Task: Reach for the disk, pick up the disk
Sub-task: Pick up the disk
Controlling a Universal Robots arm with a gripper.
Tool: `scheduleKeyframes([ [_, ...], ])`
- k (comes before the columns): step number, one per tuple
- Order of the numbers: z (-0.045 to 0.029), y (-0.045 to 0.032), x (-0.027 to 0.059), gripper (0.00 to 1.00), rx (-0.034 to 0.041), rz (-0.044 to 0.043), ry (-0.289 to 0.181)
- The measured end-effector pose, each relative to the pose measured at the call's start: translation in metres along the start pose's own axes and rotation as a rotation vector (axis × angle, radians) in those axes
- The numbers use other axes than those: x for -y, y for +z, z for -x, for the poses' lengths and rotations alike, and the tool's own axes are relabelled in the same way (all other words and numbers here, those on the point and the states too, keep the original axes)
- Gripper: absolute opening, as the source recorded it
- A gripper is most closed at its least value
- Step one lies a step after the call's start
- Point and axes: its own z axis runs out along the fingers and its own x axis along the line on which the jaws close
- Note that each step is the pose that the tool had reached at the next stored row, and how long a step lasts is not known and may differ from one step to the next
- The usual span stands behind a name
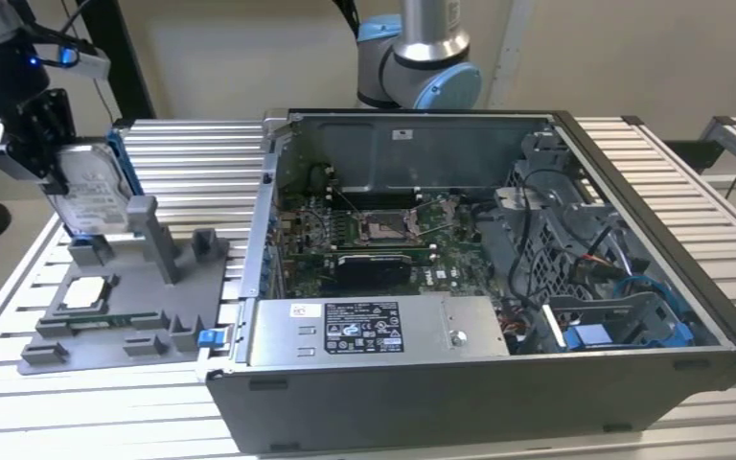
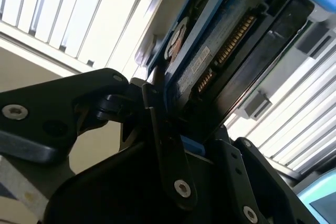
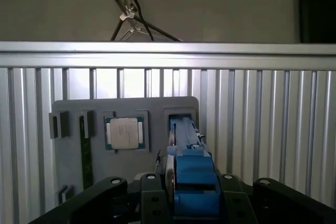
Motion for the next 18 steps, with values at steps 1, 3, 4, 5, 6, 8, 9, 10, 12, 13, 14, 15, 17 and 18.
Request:
scheduleKeyframes([
  [1,0.0001,-0.0005,-0.0001,0.00,0.0000,0.0001,0.000],
  [3,0.0001,-0.0011,-0.0001,0.00,0.0001,-0.0001,0.000],
  [4,0.0001,-0.0014,-0.0001,0.00,0.0000,-0.0001,0.000],
  [5,0.0001,-0.0017,-0.0001,0.00,0.0000,-0.0001,0.000],
  [6,0.0001,-0.0021,-0.0001,0.00,-0.0001,0.0001,0.000],
  [8,0.0000,-0.0028,0.0000,0.00,-0.0001,0.0002,0.000],
  [9,0.0000,-0.0033,0.0000,0.00,-0.0001,0.0003,0.000],
  [10,0.0000,-0.0037,-0.0001,0.00,0.0000,0.0001,0.000],
  [12,0.0000,-0.0045,-0.0001,0.00,0.0000,0.0000,0.000],
  [13,0.0001,-0.0049,-0.0001,0.00,0.0000,0.0000,0.000],
  [14,0.0001,-0.0053,-0.0001,0.00,0.0000,0.0001,0.000],
  [15,0.0001,-0.0056,-0.0001,0.00,0.0000,0.0000,0.000],
  [17,0.0002,-0.0063,-0.0002,0.00,0.0000,0.0000,0.000],
  [18,0.0002,-0.0066,-0.0002,0.00,0.0000,0.0000,0.000],
])
